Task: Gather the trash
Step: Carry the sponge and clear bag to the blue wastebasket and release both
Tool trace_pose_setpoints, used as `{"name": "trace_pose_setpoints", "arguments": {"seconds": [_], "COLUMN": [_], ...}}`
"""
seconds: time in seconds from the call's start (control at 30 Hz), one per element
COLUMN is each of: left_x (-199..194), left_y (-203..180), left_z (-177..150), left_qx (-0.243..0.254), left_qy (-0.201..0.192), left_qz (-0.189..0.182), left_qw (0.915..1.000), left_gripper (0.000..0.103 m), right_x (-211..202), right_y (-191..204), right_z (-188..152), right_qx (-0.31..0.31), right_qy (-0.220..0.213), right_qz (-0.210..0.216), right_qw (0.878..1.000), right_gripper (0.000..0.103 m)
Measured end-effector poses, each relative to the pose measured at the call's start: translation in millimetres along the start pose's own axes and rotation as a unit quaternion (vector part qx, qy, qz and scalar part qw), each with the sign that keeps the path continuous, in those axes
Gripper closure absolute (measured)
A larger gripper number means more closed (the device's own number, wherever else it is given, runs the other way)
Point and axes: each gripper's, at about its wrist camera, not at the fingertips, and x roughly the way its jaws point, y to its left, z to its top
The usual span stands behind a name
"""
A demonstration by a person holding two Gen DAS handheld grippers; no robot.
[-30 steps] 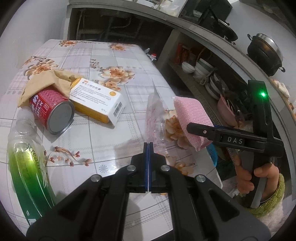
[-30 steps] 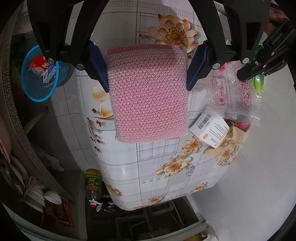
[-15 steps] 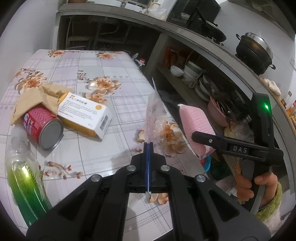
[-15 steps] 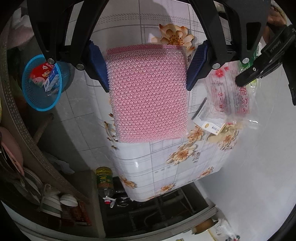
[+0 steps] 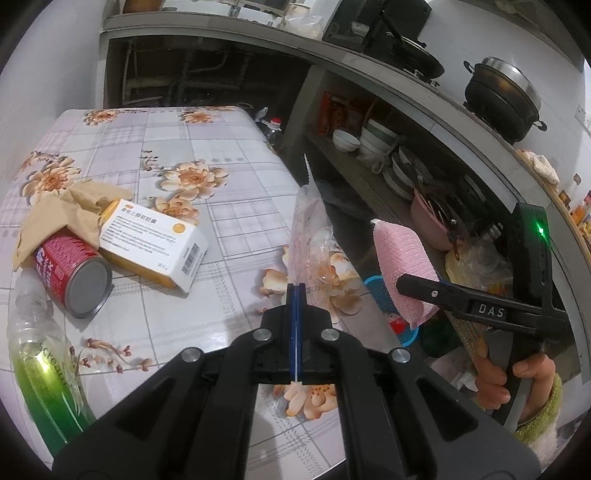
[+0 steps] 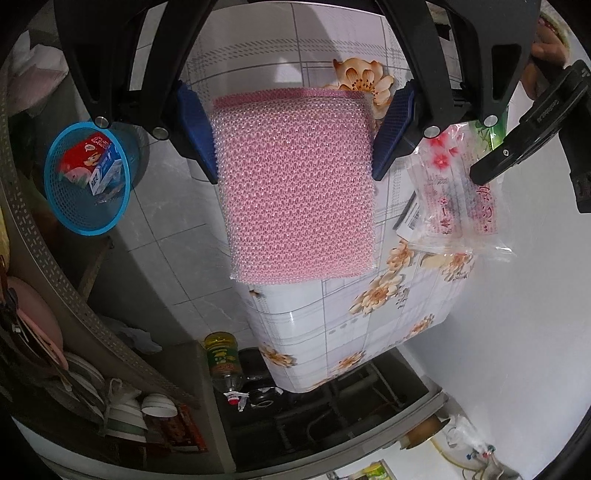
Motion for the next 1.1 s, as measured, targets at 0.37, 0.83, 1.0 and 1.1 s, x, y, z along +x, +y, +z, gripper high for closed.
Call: {"name": "trace_pose_setpoints", "arguments": {"seconds": [0.37, 0.83, 1.0, 1.1], "left_x": [16.7, 48.2, 67.6, 85.8], "left_y": [-24.8, -80.6, -109.8, -130.5], "left_z": [4.7, 14.2, 24.1, 32.3], "left_qx": [0.016, 0.062, 0.080, 0.088], "left_qy": [0.011, 0.032, 0.051, 0.067], "left_qz": [-0.008, -0.040, -0.073, -0.095], "left_qw": [0.9998, 0.9968, 0.9928, 0.9893], "left_gripper": [0.103, 0.103, 0.103, 0.103], "right_x": [-13.5, -37.0, -60.3, -77.2], "right_y": [-31.5, -92.7, -139.7, -180.5], "right_z": [-4.3, -16.4, -25.0, -36.5], "right_qx": [0.028, 0.091, 0.155, 0.214], "right_qy": [-0.010, -0.035, -0.070, -0.093], "right_qz": [0.003, 0.000, -0.020, -0.044], "right_qw": [1.000, 0.995, 0.985, 0.971], "right_gripper": [0.026, 0.026, 0.026, 0.026]}}
